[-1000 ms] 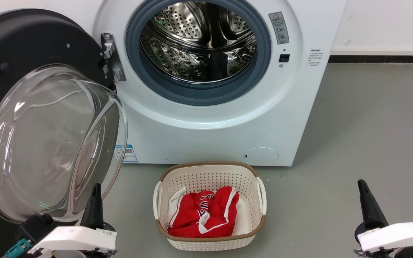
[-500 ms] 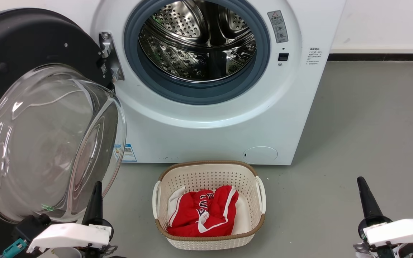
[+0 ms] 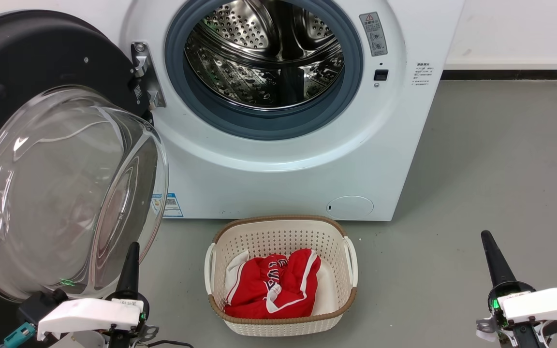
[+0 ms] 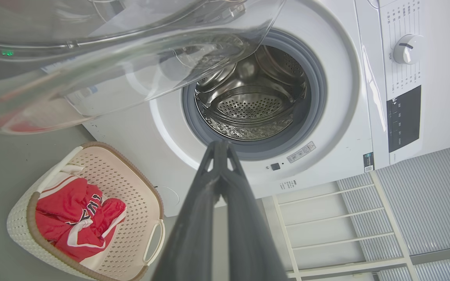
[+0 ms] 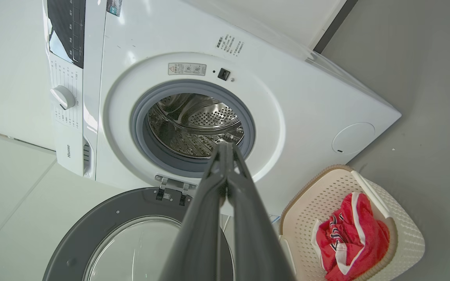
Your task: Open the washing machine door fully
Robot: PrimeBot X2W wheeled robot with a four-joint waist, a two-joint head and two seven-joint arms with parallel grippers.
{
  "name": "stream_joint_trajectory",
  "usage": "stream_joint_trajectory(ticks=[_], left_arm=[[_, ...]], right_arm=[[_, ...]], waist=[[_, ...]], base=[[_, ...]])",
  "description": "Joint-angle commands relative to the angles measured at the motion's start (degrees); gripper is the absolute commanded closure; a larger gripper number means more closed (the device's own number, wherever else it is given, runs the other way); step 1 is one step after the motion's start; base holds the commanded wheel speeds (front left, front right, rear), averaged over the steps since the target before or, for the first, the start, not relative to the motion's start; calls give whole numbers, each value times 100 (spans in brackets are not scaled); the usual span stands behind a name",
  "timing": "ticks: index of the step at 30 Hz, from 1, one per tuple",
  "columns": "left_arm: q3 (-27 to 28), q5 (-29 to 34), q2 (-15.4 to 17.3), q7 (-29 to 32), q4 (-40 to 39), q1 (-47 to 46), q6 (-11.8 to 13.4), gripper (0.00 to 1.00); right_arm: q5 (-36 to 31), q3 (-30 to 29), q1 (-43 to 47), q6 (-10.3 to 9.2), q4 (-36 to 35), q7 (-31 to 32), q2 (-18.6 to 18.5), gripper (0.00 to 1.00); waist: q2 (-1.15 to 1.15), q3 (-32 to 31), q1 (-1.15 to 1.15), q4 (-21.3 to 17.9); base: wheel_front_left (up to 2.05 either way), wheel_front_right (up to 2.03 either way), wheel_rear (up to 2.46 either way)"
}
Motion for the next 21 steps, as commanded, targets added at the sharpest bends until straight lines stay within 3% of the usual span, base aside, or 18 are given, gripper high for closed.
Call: stream_joint_trajectory(ticks=[1,21], left_arm=[[12,-139,7,39,-17,-161,-41,100],[50,-1195,-3,304,91,-260,-63,100]], right_arm=[[142,-13,-105,1,-17,25,-5,100],[1194,-41,-278,1,144,207,-4,100]], waist=[[0,2,0,-2],[0,39,0,-32]], base=[[0,0,0],[0,0,0]])
